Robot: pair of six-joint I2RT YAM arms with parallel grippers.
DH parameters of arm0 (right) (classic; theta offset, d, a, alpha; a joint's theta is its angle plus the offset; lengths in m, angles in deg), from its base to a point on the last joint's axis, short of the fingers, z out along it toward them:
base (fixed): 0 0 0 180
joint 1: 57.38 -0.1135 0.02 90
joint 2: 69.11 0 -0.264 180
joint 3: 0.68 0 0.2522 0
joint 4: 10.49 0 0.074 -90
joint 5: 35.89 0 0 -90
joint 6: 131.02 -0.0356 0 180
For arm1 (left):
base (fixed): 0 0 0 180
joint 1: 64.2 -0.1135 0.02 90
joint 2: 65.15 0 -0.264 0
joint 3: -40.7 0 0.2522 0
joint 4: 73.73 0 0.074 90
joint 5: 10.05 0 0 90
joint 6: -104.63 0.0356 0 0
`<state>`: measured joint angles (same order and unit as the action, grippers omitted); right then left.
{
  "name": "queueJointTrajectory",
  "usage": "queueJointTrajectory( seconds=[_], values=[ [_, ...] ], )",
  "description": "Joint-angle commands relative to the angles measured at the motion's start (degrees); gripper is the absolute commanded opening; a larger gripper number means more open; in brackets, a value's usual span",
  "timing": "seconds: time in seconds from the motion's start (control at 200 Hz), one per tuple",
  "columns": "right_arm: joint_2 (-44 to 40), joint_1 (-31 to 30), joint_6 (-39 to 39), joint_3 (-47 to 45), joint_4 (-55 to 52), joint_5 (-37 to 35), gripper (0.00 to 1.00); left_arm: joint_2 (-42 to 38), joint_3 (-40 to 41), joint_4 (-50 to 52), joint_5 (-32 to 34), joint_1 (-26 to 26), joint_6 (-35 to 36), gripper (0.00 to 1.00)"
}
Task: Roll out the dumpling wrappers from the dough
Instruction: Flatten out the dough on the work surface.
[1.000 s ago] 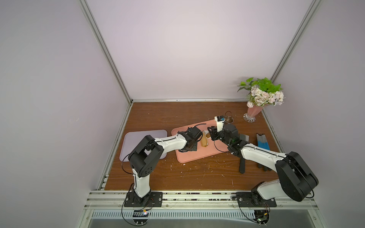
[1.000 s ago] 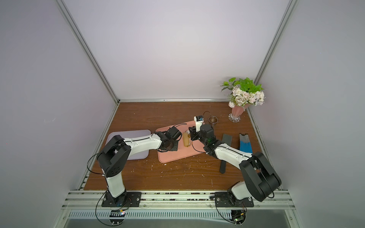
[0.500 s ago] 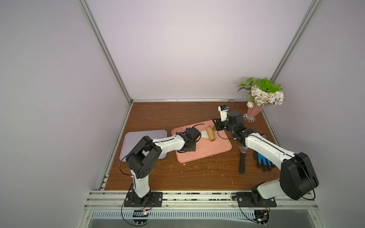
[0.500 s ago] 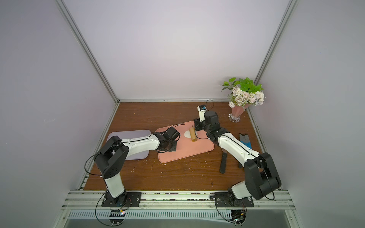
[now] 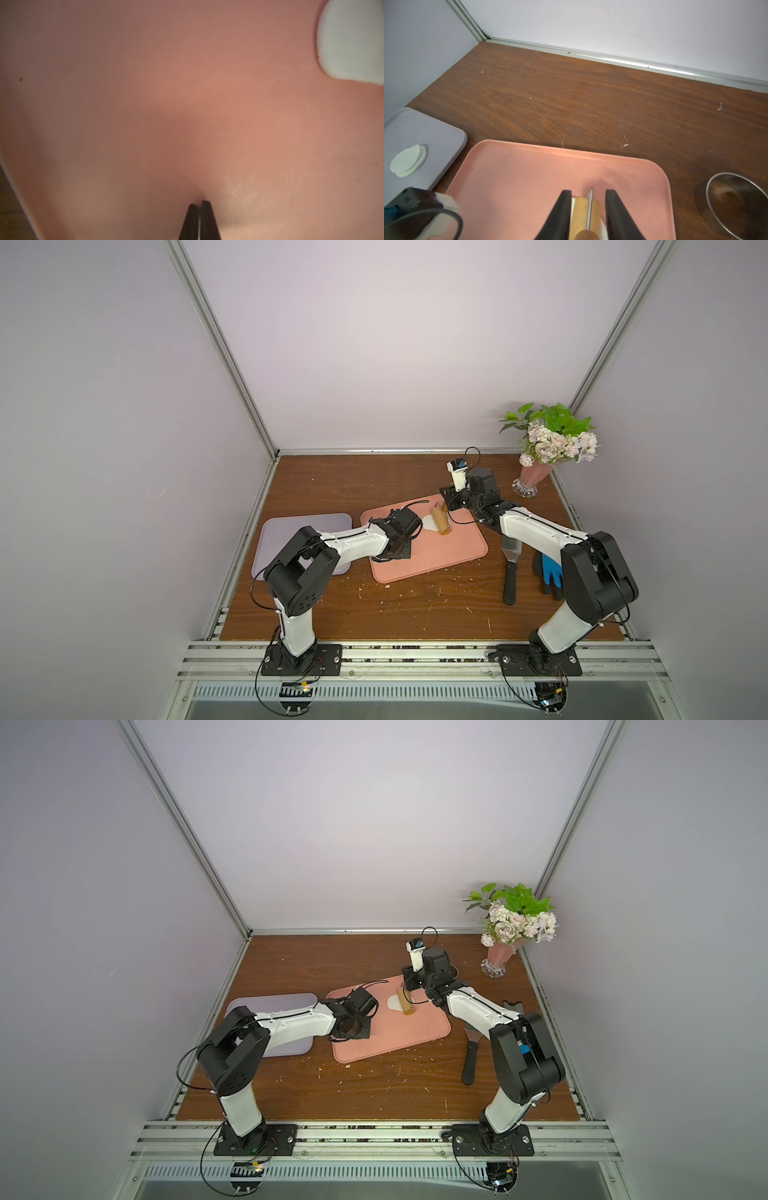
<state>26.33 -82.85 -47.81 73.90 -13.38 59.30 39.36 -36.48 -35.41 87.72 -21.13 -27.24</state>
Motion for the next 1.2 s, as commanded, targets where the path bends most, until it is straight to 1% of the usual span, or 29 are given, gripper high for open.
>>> queueJointTrajectory(
  seconds=[0.0, 0.25, 0.455, 0.791, 0.921, 1.196],
  values=[
    [2.45, -1.83, 0.06, -5.18, -1.33, 0.70, 0.00, 2.85, 2.77, 7.28, -0.04, -0.79, -0.23, 0.00],
    [2.74, -5.44, -1.12, -9.86, 0.65, -0.21, 0.00, 3.33, 2.61, 7.38, -0.04, -0.88, 0.12, 0.00],
    [3.39, -6.44, -1.95, -10.41, 0.94, 0.17, 0.00, 3.43, 2.69, 7.31, 0.05, -1.01, -0.03, 0.00],
    [4.15, -10.51, -1.90, -10.52, 0.37, 0.03, 0.00, 3.60, 2.42, 7.33, -0.08, -0.97, 0.18, 0.00],
    [4.56, -10.75, -2.76, -10.63, 0.98, -0.07, 0.00, 3.42, 2.59, 7.30, -0.02, -0.98, 0.11, 0.00],
    [5.80, -10.82, -3.99, -9.38, 1.19, 2.06, 0.00, 3.29, 2.86, 7.29, 0.05, -1.06, 0.19, 0.00]
  ],
)
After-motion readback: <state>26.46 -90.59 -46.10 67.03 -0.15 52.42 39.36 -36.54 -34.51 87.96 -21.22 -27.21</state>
